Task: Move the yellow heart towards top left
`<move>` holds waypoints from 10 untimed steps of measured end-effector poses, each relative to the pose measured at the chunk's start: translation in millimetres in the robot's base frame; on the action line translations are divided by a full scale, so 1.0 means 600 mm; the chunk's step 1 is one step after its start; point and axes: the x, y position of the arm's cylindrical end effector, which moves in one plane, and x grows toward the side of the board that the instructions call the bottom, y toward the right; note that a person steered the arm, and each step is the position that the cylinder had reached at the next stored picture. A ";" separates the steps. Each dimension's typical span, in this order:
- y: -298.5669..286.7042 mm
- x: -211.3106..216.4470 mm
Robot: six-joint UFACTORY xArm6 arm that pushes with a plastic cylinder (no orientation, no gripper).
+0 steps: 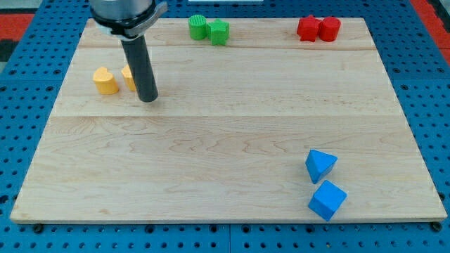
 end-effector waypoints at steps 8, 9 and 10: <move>-0.077 -0.012; -0.073 -0.052; -0.061 -0.104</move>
